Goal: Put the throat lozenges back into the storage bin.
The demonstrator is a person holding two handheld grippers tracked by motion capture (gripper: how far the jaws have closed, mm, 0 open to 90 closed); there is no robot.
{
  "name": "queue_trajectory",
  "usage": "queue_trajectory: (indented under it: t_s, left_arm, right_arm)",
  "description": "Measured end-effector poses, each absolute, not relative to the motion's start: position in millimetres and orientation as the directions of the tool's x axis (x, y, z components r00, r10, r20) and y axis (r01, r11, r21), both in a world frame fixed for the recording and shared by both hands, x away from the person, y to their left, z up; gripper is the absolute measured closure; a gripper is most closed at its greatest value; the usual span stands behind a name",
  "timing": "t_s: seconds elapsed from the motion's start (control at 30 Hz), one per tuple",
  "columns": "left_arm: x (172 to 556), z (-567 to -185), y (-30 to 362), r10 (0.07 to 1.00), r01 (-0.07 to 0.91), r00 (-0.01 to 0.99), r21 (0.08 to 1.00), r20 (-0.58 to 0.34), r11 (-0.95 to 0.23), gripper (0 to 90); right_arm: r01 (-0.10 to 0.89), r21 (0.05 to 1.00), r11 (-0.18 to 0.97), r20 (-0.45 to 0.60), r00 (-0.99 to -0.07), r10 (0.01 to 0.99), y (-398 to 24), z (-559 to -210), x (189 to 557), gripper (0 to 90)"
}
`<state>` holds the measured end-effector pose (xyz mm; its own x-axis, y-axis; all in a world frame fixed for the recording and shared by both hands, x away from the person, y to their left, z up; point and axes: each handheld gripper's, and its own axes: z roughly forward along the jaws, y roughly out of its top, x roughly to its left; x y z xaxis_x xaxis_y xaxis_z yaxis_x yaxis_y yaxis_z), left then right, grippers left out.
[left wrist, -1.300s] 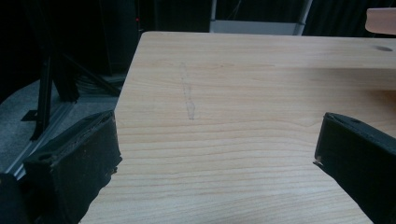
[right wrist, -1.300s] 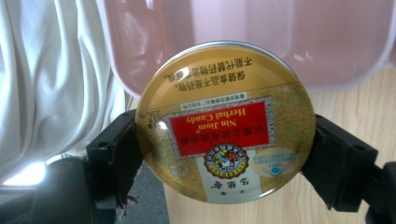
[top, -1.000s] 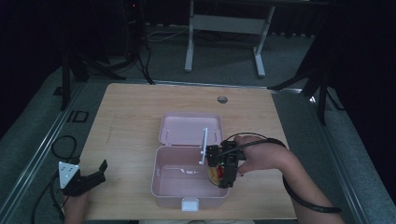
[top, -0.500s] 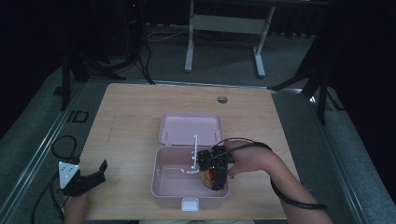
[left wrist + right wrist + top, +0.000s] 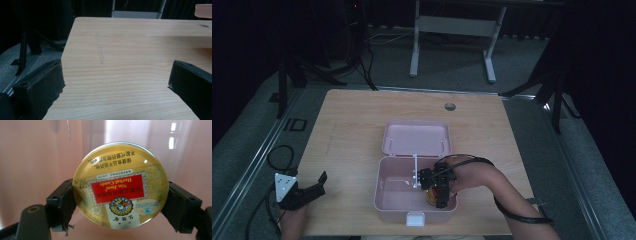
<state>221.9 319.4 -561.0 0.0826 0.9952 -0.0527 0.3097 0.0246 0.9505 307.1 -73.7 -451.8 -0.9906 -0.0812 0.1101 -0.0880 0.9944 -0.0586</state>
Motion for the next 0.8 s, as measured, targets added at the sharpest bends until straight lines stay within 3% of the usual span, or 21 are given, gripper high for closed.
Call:
queue_trajectory:
  t_s: [0.4,0.8]
  left_arm:
    - [221.9,-561.0,319.2,0.995,0.31,0.083,0.95,-0.052,0.024,0.4]
    - [221.8,-561.0,319.3,0.995,0.31,0.085,0.951,-0.049,0.02,0.4]
  right_arm:
    - [-0.089,-0.138,0.986,0.121,-0.99,-0.072,-66.4,-480.3,309.4,20.1]
    - [-0.079,-0.157,0.984,0.149,-0.987,-0.056,-66.3,-488.6,309.4,19.0]
